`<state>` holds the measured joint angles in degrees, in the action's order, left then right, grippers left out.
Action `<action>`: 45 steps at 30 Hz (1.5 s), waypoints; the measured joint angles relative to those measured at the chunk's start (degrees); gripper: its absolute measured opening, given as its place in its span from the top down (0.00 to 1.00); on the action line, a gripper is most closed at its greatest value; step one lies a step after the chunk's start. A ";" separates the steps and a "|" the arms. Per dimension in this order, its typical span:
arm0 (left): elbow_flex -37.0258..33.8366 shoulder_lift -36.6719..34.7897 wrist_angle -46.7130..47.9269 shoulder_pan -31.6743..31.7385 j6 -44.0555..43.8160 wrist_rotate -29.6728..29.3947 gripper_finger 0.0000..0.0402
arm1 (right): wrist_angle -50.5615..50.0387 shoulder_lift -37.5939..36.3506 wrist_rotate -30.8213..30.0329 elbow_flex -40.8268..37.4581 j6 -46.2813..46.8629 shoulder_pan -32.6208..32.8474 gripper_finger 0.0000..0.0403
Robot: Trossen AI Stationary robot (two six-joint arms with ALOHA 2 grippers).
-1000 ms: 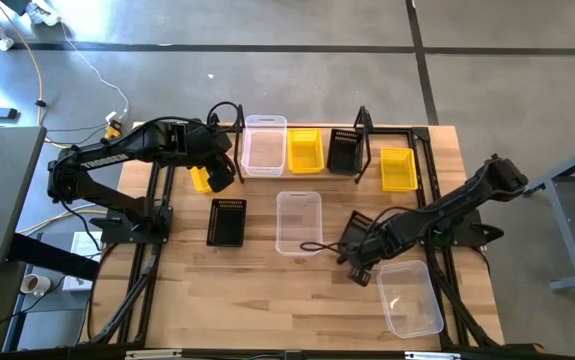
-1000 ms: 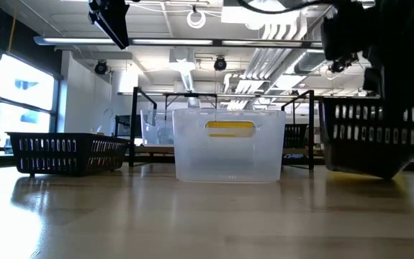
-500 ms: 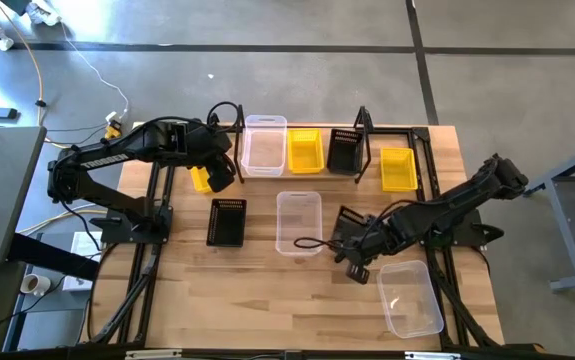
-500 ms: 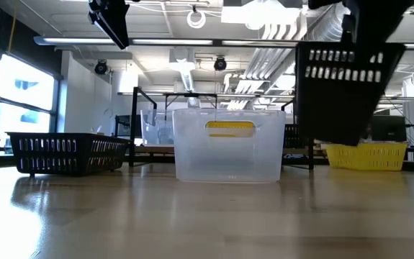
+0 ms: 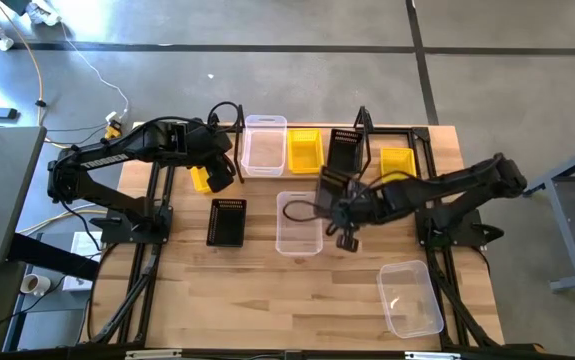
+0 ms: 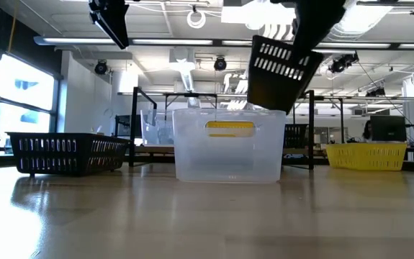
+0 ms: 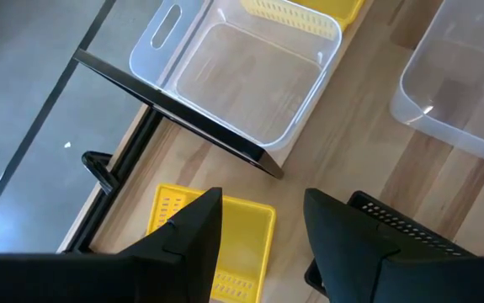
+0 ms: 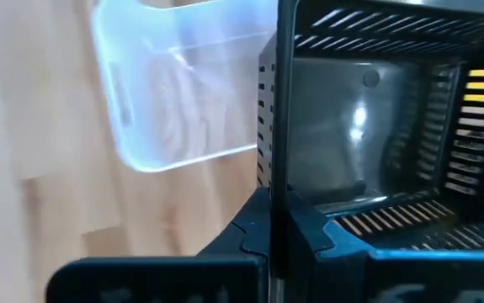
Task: Stack baskets on shelf by color
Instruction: Stack the right black bin on the black bin on the shelf
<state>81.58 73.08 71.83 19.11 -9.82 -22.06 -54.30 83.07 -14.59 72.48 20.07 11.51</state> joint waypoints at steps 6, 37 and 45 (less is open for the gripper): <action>0.01 0.00 0.00 0.00 -0.10 0.00 0.61 | -2.10 0.00 -2.99 1.08 -10.19 -6.75 1.00; 0.00 0.00 -0.28 0.00 0.59 -4.33 0.61 | -6.71 2.71 -1.17 0.84 -30.66 -28.54 1.00; 0.01 -0.01 -1.60 0.04 2.14 -4.37 0.61 | -7.50 7.69 -2.05 0.79 -27.73 -28.55 1.00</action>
<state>81.59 73.07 70.23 19.16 -7.68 -26.44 -61.80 90.76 -16.64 73.28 -7.66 -17.04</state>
